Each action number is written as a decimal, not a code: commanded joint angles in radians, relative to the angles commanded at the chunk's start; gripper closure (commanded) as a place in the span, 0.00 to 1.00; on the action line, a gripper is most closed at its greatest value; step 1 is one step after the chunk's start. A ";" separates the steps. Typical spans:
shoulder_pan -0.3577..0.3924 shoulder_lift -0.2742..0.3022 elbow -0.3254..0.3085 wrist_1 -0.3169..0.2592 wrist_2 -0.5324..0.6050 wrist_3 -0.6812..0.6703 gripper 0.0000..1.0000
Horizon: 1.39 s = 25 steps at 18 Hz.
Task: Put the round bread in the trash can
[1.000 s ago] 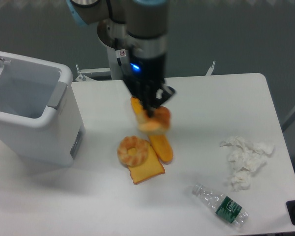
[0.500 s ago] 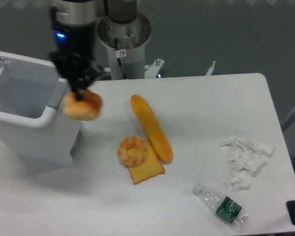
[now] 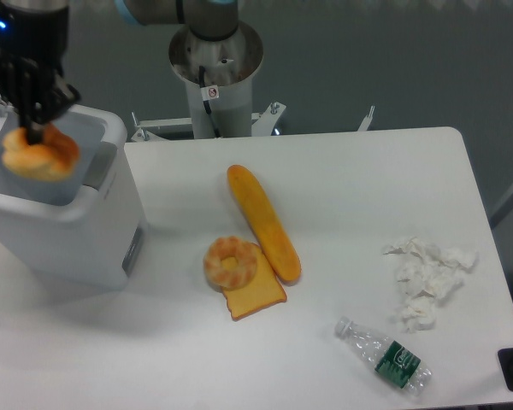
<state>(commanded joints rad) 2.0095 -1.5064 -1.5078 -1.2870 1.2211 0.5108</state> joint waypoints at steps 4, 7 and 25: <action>0.002 0.011 -0.017 0.003 -0.014 -0.003 0.00; 0.012 0.011 -0.022 0.005 -0.006 0.006 0.00; 0.586 -0.147 -0.035 0.071 0.296 0.645 0.00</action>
<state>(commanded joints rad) 2.5952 -1.6534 -1.5432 -1.2164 1.5171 1.1562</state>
